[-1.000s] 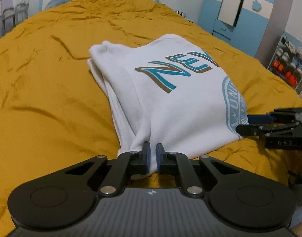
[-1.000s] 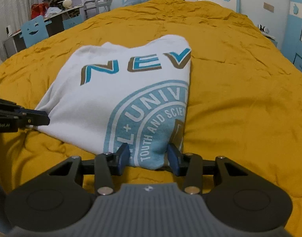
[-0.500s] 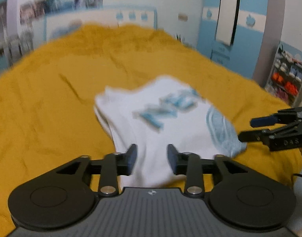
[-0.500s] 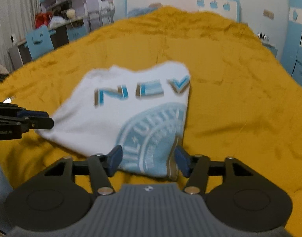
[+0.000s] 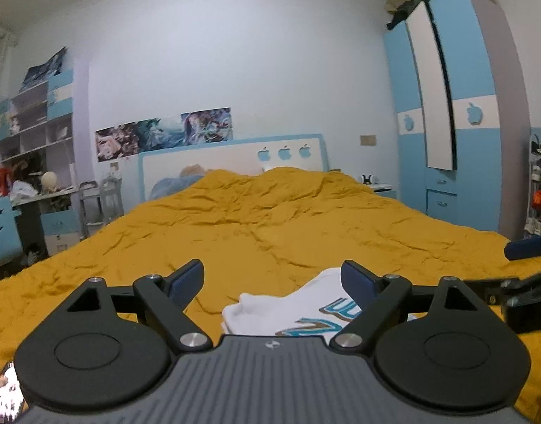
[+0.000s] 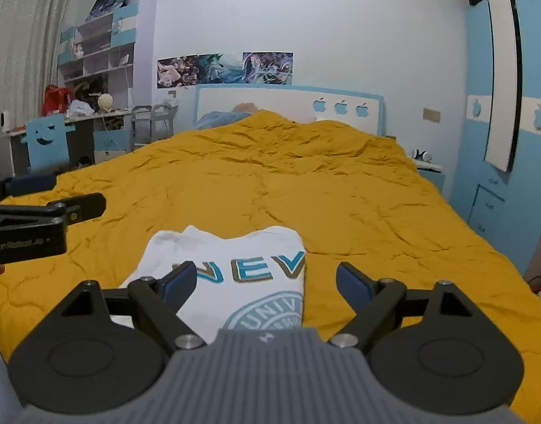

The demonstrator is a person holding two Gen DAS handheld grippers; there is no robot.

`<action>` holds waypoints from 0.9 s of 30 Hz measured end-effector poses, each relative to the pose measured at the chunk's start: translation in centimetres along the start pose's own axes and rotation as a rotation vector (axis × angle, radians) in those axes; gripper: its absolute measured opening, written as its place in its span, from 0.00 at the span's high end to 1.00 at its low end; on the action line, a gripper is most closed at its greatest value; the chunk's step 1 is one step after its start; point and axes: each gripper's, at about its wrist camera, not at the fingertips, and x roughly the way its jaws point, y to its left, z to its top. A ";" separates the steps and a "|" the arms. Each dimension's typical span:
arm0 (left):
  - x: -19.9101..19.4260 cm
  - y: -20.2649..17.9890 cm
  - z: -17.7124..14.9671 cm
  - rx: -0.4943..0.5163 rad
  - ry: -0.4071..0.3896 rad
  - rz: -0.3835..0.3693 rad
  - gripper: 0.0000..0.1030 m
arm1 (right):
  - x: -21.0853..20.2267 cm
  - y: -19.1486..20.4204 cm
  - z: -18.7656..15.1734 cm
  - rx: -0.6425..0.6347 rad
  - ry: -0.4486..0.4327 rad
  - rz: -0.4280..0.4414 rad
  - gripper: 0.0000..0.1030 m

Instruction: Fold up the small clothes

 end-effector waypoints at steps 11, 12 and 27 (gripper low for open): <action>-2.7 -0.7 -2.2 -0.031 0.110 0.034 0.00 | -3.8 1.4 -3.4 0.026 0.038 0.032 0.20; -2.8 -0.9 -2.3 -0.024 0.119 0.035 0.00 | -3.9 1.5 -3.7 0.025 0.045 0.036 0.20; -2.6 -2.3 -5.3 -0.062 0.301 0.019 0.00 | -4.1 1.4 -6.7 0.041 0.172 0.039 0.20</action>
